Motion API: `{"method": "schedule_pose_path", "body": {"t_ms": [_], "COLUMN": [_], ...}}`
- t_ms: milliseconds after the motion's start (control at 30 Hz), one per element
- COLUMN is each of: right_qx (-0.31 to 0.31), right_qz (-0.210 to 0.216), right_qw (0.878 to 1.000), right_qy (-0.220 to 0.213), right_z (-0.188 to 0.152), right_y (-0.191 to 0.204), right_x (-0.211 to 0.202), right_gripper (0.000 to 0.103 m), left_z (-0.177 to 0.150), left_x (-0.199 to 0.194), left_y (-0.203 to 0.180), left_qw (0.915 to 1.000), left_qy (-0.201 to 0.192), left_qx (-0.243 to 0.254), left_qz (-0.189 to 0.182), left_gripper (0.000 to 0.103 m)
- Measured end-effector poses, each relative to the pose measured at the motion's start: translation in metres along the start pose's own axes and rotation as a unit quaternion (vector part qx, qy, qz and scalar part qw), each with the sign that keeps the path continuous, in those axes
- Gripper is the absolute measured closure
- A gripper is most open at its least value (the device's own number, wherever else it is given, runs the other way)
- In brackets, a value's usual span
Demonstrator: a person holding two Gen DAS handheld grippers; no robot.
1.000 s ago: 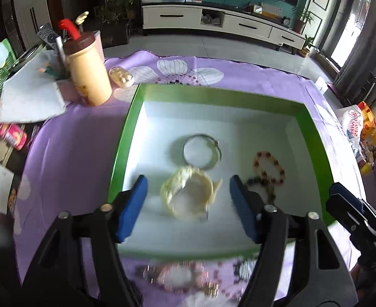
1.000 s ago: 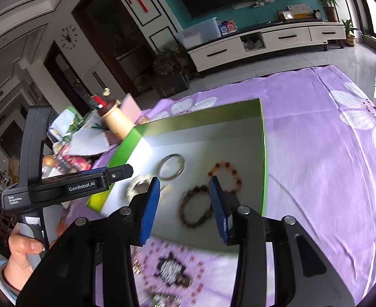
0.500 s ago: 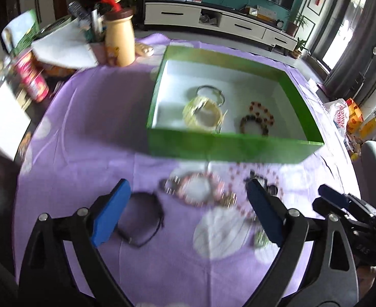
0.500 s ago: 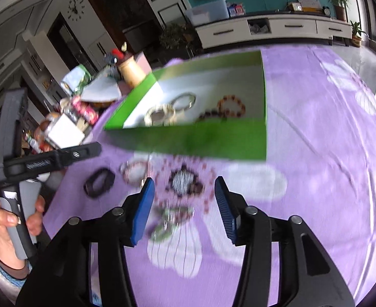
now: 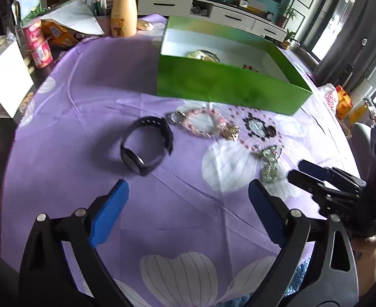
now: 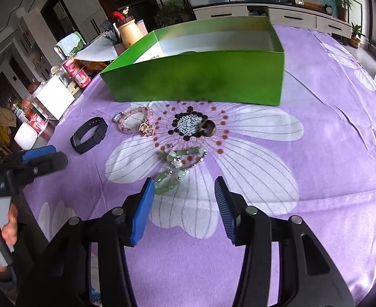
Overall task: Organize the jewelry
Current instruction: 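Lower the right tool onto the green jade bracelet and close it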
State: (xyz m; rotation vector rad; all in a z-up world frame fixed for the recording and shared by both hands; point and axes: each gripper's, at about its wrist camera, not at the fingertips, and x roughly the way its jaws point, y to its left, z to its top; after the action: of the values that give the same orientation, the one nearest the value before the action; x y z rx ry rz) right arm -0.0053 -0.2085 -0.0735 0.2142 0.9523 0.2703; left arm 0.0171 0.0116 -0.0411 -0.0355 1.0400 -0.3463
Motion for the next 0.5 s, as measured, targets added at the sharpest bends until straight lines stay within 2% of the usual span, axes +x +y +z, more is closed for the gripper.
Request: {"method": "schedule_pose_path", "body": {"t_ms": [333, 500], "right_qx": [-0.022, -0.058], "right_qz": [-0.023, -0.052], "right_qw": [0.999, 0.997], "right_qy": [-0.003, -0.009], "right_z": [0.013, 0.016], "right_y": [0.012, 0.020], "right_x": [0.025, 0.032], "right_gripper": [0.053, 0.060], "left_z": [0.004, 0.007], "left_x": [0.008, 0.012], "left_y": [-0.010, -0.010], "left_qw": [0.9999, 0.9999], "left_qy": [0.005, 0.008], "left_qx": [0.013, 0.012], "left_qz": [-0.005, -0.006], "left_gripper": [0.008, 0.008]}}
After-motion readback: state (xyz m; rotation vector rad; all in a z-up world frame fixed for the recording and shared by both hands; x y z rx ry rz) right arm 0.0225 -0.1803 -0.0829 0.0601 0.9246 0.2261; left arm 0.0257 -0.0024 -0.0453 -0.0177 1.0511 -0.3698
